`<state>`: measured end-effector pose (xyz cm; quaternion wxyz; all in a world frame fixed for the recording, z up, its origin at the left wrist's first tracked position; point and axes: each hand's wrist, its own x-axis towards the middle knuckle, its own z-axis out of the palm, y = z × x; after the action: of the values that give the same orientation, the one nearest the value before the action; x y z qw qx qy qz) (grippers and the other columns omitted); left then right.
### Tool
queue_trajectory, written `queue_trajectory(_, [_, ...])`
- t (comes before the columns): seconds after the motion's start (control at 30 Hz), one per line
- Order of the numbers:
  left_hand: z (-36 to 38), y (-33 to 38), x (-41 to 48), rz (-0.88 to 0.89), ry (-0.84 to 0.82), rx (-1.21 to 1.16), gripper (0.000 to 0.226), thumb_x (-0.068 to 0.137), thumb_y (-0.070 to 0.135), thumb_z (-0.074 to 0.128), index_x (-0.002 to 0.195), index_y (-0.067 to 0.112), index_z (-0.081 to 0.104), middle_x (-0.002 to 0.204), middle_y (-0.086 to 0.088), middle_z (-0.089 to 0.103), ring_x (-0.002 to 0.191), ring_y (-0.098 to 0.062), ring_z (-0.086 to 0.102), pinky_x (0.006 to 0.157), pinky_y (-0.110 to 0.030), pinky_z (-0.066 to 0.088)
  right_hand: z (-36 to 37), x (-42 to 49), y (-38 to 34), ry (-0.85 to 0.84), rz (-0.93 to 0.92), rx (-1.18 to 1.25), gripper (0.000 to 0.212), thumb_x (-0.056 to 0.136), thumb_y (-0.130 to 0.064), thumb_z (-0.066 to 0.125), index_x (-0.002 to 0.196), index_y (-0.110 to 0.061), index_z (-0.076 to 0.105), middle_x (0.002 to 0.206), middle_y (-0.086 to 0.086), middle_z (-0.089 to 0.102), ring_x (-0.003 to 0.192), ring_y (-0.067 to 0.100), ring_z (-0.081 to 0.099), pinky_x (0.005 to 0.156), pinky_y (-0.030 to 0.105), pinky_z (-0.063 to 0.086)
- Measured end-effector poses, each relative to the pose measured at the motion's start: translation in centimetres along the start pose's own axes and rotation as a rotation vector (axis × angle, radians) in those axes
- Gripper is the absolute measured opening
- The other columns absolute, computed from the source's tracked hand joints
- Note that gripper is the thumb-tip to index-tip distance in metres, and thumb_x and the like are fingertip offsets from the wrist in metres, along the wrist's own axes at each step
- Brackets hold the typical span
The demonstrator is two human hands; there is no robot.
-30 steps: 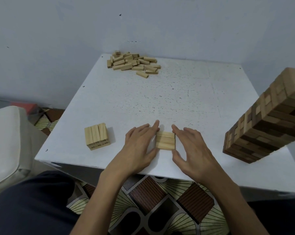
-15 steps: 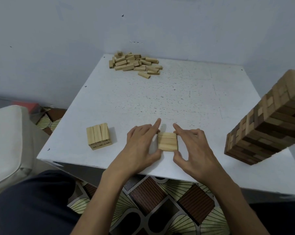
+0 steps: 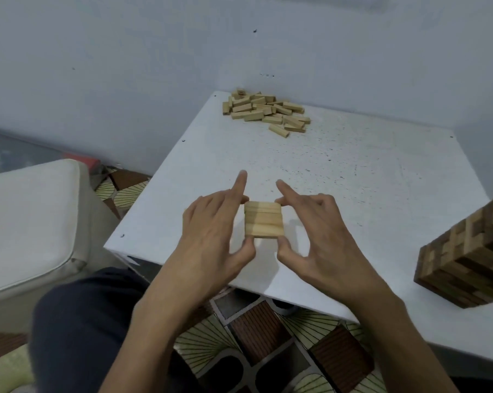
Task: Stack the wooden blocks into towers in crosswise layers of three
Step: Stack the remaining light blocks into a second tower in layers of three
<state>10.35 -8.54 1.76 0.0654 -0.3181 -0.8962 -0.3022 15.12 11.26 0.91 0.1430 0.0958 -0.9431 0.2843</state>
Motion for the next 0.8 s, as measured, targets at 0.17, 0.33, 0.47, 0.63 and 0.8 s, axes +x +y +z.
queue_trajectory(0.17, [-1.9,-3.4,-1.1,-0.091,0.048,-0.075,0.086,0.083,0.051,0.047,0.157,0.029,0.008,0.133,0.010,0.053,0.126,-0.004,0.040,0.112,-0.042,0.032,2.1,3.1,-1.7,-0.053,-0.073,-0.006,0.076,0.085,-0.043,0.046,0.156,-0.023,0.025,0.131,-0.013,0.051,0.111,0.013,0.037,0.089,0.027,0.043])
queue_trajectory(0.33, [-3.1,-6.1,-2.0,-0.181,0.062,-0.136,0.090,0.080,0.058,0.050,0.154,0.040,0.002,0.129,0.025,0.048,0.126,0.012,0.032,0.114,-0.035,0.026,4.5,5.2,-2.3,-0.127,-0.101,0.029,0.079,0.084,-0.047,0.045,0.156,-0.026,0.022,0.133,-0.015,0.050,0.114,0.013,0.037,0.093,0.034,0.047])
queue_trajectory(0.47, [-3.2,-7.3,-2.5,-0.234,0.043,-0.180,0.089,0.077,0.058,0.052,0.149,0.048,0.000,0.124,0.037,0.045,0.127,0.004,0.037,0.114,-0.037,0.028,5.8,6.0,-2.4,-0.177,-0.110,0.037,0.080,0.083,-0.050,0.044,0.156,-0.030,0.020,0.134,-0.018,0.048,0.115,0.010,0.036,0.093,0.035,0.048])
queue_trajectory(0.63, [-2.6,-8.3,-2.7,-0.273,0.032,-0.195,0.090,0.077,0.058,0.052,0.150,0.047,0.000,0.123,0.038,0.043,0.126,0.011,0.033,0.115,-0.036,0.027,6.4,6.3,-2.3,-0.213,-0.100,0.044,0.079,0.084,-0.049,0.046,0.156,-0.033,0.018,0.132,-0.023,0.046,0.115,0.009,0.035,0.094,0.034,0.047])
queue_trajectory(0.8, [-2.3,-8.5,-2.6,-0.288,0.026,-0.198,0.090,0.078,0.059,0.051,0.150,0.049,-0.001,0.127,0.032,0.046,0.125,0.020,0.027,0.112,-0.029,0.024,6.5,6.4,-2.0,-0.227,-0.087,0.036,0.078,0.084,-0.049,0.045,0.156,-0.034,0.018,0.132,-0.022,0.047,0.115,0.008,0.035,0.093,0.036,0.048])
